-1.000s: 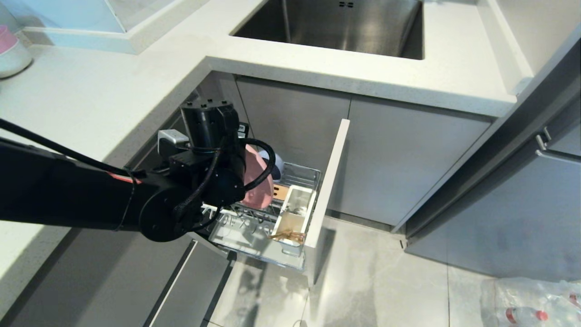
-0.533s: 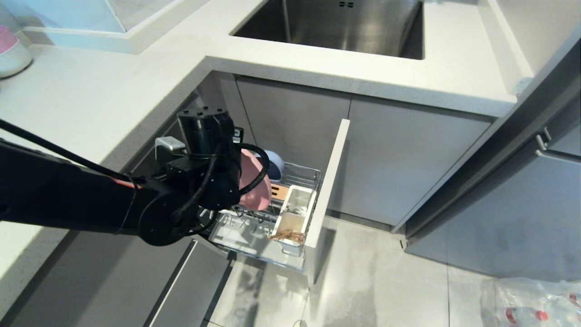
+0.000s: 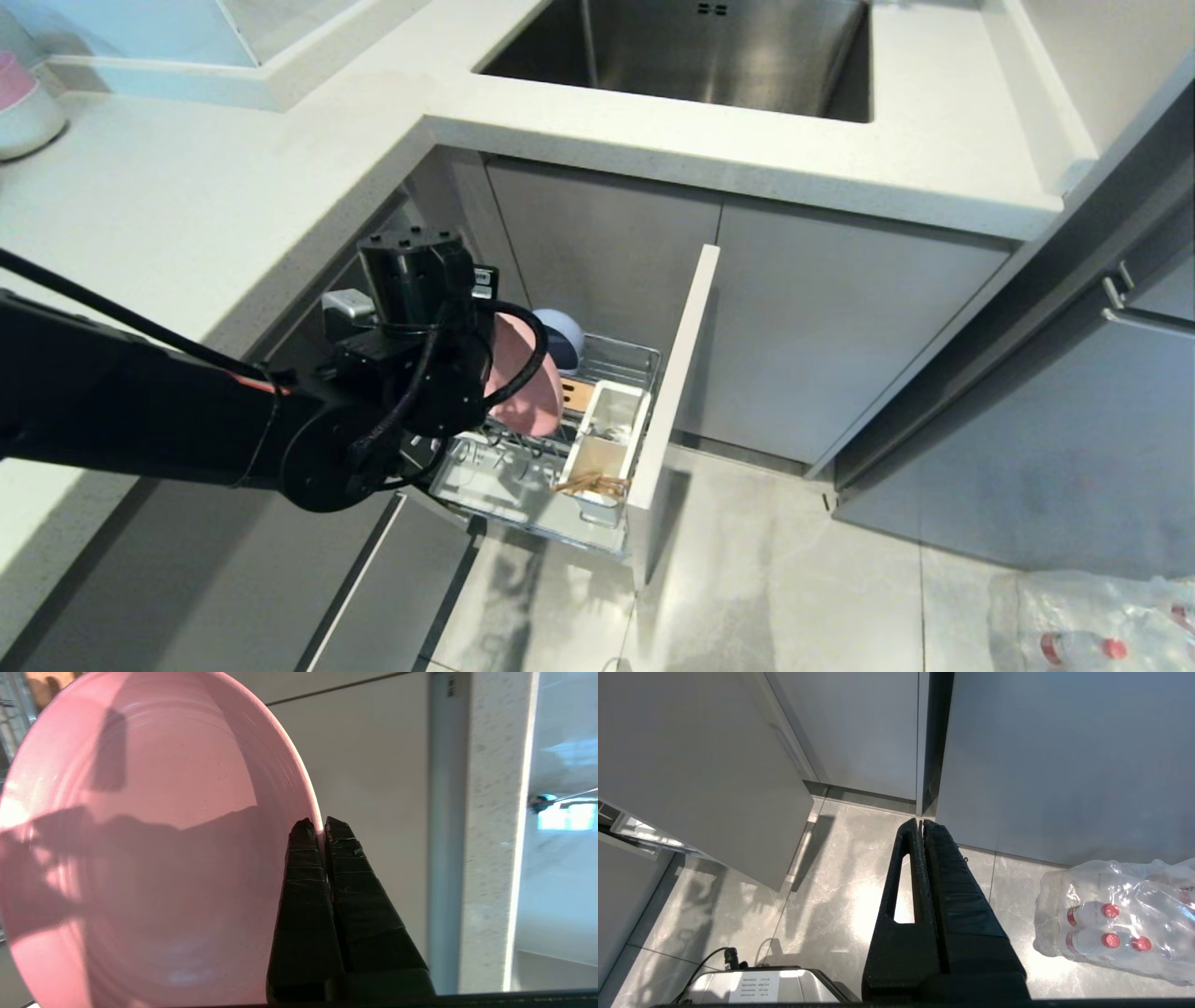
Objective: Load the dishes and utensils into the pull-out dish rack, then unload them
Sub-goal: Pick up the plate and place it in the cupboard
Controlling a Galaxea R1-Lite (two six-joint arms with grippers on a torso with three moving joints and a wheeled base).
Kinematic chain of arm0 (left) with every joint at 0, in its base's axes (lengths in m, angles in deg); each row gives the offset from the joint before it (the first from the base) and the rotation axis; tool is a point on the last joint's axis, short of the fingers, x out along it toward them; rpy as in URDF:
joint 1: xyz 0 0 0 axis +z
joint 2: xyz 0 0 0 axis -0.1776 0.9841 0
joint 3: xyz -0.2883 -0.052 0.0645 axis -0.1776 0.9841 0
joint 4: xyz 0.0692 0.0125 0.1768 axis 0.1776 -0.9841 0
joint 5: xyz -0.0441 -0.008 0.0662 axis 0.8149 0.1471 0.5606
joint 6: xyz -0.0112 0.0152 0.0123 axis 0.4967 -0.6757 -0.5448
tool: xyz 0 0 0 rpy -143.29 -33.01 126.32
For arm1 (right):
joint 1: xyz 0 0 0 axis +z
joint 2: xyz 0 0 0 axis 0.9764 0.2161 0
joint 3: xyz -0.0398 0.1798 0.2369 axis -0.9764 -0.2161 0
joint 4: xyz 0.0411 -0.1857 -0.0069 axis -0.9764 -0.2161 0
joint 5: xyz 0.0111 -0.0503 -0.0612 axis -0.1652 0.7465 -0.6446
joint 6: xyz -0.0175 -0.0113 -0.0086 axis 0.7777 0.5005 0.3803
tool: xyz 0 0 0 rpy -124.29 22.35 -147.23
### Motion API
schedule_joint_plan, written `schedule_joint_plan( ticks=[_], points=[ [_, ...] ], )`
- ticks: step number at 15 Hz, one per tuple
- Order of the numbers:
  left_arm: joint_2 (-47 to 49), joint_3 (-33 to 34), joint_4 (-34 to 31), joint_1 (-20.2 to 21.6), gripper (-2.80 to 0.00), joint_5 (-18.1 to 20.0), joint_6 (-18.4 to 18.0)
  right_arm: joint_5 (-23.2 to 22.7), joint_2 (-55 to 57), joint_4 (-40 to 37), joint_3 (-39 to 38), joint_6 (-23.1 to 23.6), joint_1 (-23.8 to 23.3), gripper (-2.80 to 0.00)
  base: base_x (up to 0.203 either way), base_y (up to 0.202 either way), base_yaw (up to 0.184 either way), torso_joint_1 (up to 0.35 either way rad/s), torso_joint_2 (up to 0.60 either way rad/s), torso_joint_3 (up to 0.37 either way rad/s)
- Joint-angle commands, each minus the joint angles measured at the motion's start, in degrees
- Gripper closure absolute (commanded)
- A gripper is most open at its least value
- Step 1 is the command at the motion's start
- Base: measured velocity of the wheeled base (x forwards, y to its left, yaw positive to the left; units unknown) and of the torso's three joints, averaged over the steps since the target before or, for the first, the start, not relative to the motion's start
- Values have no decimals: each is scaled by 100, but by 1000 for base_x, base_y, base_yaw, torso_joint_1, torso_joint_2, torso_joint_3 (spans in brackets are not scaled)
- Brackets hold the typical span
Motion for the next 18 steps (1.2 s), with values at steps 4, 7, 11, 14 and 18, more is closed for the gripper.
schedule_joint_plan(
  ticks=[4, 7, 11, 14, 18],
  points=[
    [-4, 85, 47, 65, 0, 13, 48, 0, 9, 2, 0, -3, 0, 0, 0, 0, 0, 0, 0, 0],
    [14, 142, 20, 83, 0, 9, 63, 0, 9, 2, 0, -3, 0, 0, 0, 0, 0, 0, 0, 0],
    [32, 202, 12, 125, 0, 6, 61, 0, 9, 2, 0, -3, 0, 0, 0, 0, 0, 0, 0, 0],
    [65, 250, -48, 171, 0, 9, 88, 0, 9, 2, 0, -3, 0, 0, 0, 0, 0, 0, 0, 0],
    [-55, 211, -83, 164, 0, 43, 58, 0, 9, 2, 0, -3, 0, 0, 0, 0, 0, 0, 0, 0]
  ],
)
